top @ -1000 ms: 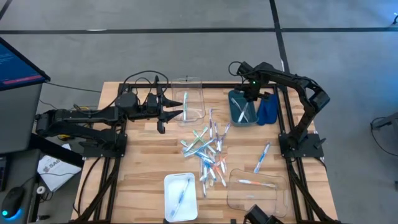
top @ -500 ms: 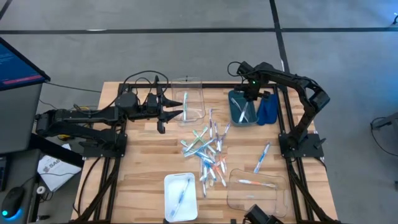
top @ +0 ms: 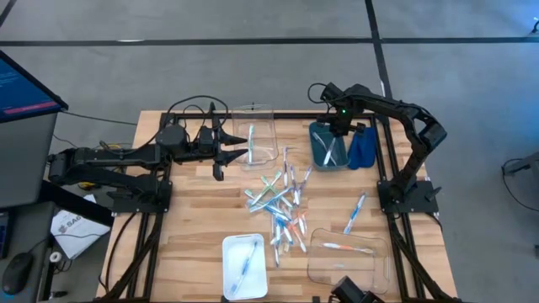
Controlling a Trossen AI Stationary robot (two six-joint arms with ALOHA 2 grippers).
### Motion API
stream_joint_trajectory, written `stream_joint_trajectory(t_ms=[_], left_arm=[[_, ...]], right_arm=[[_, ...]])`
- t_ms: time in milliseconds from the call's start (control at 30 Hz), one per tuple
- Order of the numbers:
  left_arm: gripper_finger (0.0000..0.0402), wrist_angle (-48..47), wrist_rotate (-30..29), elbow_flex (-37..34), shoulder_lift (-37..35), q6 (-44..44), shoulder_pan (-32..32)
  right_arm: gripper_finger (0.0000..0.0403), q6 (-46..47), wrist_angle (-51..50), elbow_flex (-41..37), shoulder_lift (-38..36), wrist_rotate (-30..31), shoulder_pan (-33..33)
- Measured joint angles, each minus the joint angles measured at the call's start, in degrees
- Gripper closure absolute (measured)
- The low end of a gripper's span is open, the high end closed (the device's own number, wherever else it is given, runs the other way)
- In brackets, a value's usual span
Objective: Pick & Place Toothbrushes
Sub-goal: Put the purple toothbrush into the green bin
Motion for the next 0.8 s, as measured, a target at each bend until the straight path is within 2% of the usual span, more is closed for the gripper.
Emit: stream_joint_trajectory(t_ms=[800], left_arm=[[0.0266, 0.0, 0.0, 0.0, 0.0, 0.0, 0.0]], right_arm=[[0.0403, -0.4, 0.0, 0.0, 0.0, -0.2, 0.0]])
